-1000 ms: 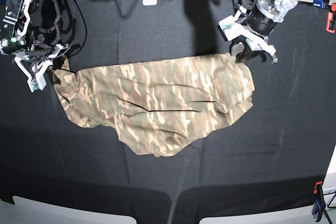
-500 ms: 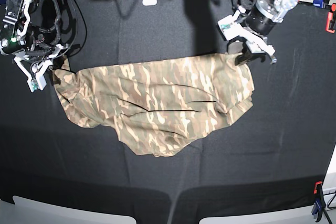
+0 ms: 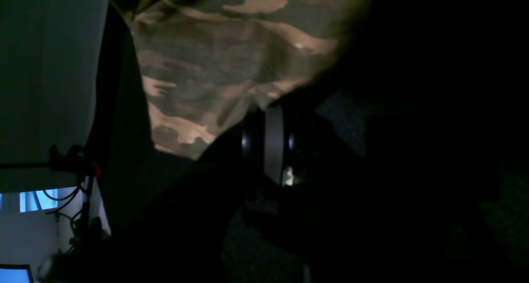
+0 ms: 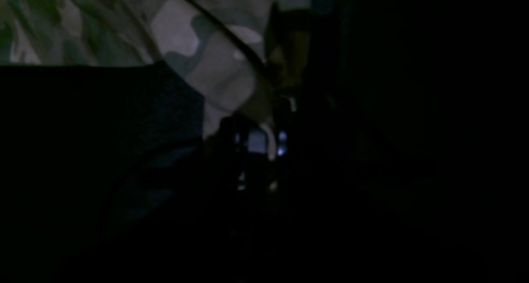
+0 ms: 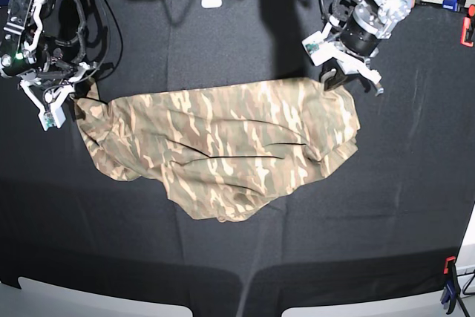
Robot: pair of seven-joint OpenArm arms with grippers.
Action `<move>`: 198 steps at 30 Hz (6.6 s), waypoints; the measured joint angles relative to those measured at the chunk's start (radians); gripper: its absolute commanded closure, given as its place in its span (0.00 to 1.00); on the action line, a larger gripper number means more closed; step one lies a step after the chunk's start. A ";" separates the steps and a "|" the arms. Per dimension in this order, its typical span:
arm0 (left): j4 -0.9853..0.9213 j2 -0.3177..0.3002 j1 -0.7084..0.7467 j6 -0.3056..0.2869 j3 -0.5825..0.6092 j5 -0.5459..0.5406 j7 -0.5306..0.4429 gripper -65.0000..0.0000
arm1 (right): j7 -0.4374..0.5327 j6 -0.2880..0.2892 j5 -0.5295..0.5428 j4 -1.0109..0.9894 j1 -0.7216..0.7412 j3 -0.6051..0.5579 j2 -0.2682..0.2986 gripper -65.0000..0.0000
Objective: Layout the t-shirt on the table in an organized manner, then fold the t-shirt properly
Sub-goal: 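Hold the shirt corners with both grippers, adjusting the left grip, then lift the t-shirt high with both grippers and shake it out, then hold the t-shirt raised with both grippers, letting it hang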
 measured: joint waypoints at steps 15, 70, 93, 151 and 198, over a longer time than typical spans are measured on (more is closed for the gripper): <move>0.000 0.001 -0.237 -0.005 0.001 -0.175 0.017 1.00 | -0.013 0.001 0.060 -0.002 0.280 0.000 0.001 1.00; -0.421 0.080 -1.223 -0.016 0.005 -0.686 0.286 1.00 | 0.049 -0.041 -0.163 -0.500 1.440 -0.235 -0.130 1.00; -0.419 0.078 -1.213 -0.169 0.005 -0.707 0.943 1.00 | -0.257 0.104 0.140 -0.500 1.002 -0.449 -0.111 1.00; -0.821 0.150 -1.595 -0.208 0.005 -0.742 0.628 1.00 | -0.021 -0.061 -0.180 -0.490 1.447 -0.502 -0.100 1.00; -0.767 -0.056 -1.596 -0.232 0.005 -1.208 0.839 1.00 | -0.115 0.013 0.037 -0.346 1.279 -0.314 -0.109 1.00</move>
